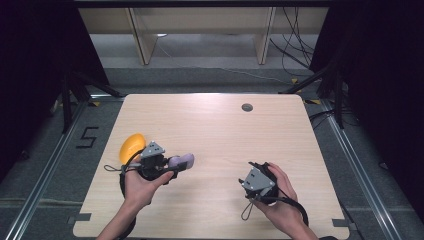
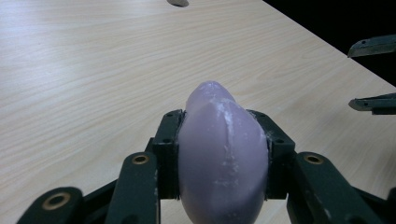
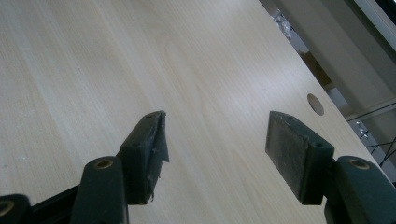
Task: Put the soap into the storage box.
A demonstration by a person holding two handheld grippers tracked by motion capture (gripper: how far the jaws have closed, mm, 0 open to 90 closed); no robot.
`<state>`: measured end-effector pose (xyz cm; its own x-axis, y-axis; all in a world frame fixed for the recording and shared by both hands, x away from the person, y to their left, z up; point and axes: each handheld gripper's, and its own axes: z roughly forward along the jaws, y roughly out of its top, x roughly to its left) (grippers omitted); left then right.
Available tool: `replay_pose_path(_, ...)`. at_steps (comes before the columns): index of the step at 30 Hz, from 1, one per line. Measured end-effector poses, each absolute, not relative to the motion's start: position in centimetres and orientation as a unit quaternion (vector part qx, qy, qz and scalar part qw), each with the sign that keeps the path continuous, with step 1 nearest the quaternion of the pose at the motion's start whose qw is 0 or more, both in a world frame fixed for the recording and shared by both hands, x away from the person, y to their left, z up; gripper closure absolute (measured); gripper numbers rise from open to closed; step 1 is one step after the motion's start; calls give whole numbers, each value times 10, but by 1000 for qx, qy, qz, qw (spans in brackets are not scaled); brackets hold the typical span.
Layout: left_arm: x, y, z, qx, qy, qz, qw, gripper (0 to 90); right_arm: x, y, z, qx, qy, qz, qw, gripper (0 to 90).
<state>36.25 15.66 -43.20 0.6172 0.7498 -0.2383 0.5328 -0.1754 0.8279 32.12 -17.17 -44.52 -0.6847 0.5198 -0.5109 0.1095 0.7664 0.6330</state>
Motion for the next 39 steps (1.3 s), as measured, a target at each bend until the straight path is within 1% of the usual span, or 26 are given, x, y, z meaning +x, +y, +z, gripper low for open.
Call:
replay_pose_path(5,362,161,-432,753,431,118,483,584,320,-173,-445,190,870,292,348,389)
replay_pose_path(14,360,169,-432,747,439,132,481,585,322,-176,-444,196,865,296,355,391)
replay_pose_path(24,359,179,-431,737,452,142,481,585,322,-178,-444,198,866,298,350,391)
replay_pose_path(39,359,203,-427,717,473,175,481,585,323,-179,-444,201,863,300,353,390)
